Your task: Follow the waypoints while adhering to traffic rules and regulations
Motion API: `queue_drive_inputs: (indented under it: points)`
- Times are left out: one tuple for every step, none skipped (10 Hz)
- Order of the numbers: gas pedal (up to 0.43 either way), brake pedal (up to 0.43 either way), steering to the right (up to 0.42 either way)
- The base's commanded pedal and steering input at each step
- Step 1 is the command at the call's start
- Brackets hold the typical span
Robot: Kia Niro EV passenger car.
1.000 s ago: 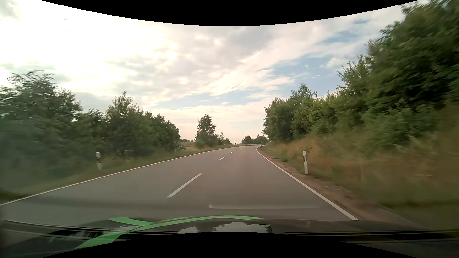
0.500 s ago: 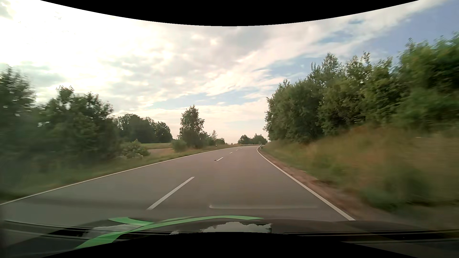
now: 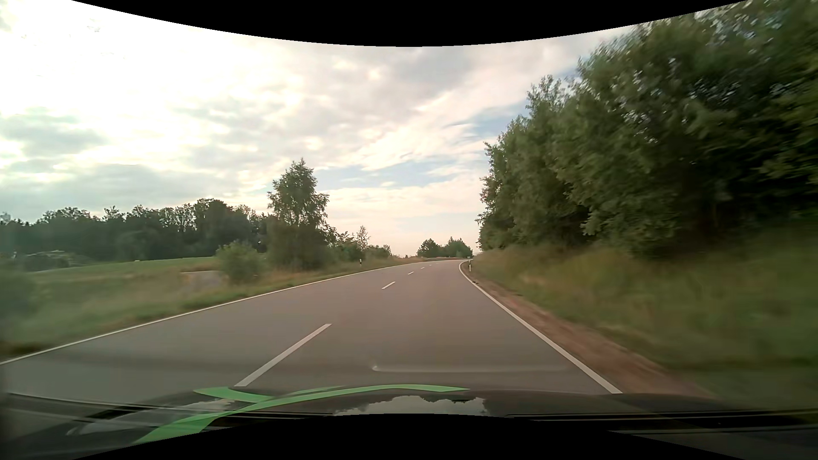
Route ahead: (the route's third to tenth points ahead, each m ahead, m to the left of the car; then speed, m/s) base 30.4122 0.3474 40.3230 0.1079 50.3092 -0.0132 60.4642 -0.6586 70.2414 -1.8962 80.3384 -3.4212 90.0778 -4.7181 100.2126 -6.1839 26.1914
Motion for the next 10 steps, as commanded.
queue_drive_inputs:
  points:
    - [0.280, 0.000, 0.006]
    - [0.280, 0.000, 0.006]
    - [0.268, 0.000, 0.006]
    - [0.268, 0.000, 0.006]
    - [0.268, 0.000, 0.006]
    - [0.268, 0.000, 0.006]
    - [0.268, 0.000, 0.007]
    - [0.280, 0.000, 0.007]
    - [0.280, 0.000, 0.008]
    - [0.280, 0.000, 0.008]
